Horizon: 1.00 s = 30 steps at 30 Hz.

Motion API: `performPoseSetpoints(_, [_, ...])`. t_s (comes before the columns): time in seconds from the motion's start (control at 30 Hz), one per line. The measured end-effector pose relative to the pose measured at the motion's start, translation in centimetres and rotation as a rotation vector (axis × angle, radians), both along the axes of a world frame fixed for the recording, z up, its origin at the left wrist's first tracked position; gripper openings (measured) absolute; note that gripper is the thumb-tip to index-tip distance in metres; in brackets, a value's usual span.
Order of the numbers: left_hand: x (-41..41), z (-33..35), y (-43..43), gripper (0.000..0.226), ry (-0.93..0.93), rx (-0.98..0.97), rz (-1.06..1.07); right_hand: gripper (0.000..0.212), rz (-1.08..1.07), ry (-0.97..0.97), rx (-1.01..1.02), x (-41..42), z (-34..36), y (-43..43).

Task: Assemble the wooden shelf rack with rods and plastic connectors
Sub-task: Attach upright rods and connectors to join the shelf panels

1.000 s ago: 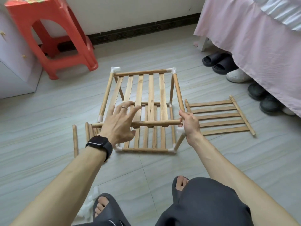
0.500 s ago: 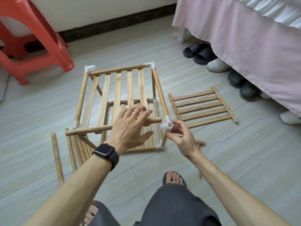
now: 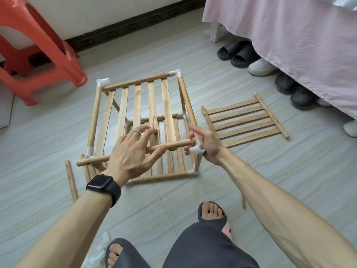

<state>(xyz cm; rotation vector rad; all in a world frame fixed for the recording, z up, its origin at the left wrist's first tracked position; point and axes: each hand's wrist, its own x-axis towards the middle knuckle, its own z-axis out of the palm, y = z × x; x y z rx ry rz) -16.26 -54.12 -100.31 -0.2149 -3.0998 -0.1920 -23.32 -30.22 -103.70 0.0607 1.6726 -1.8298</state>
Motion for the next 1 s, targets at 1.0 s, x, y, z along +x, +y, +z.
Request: performPoseSetpoints(1.0, [-1.1,-1.5,-12.3,0.064,-0.486,0.999,0.906,0.032,-0.367,-0.073,-0.012,0.5,-1.3,-6.0])
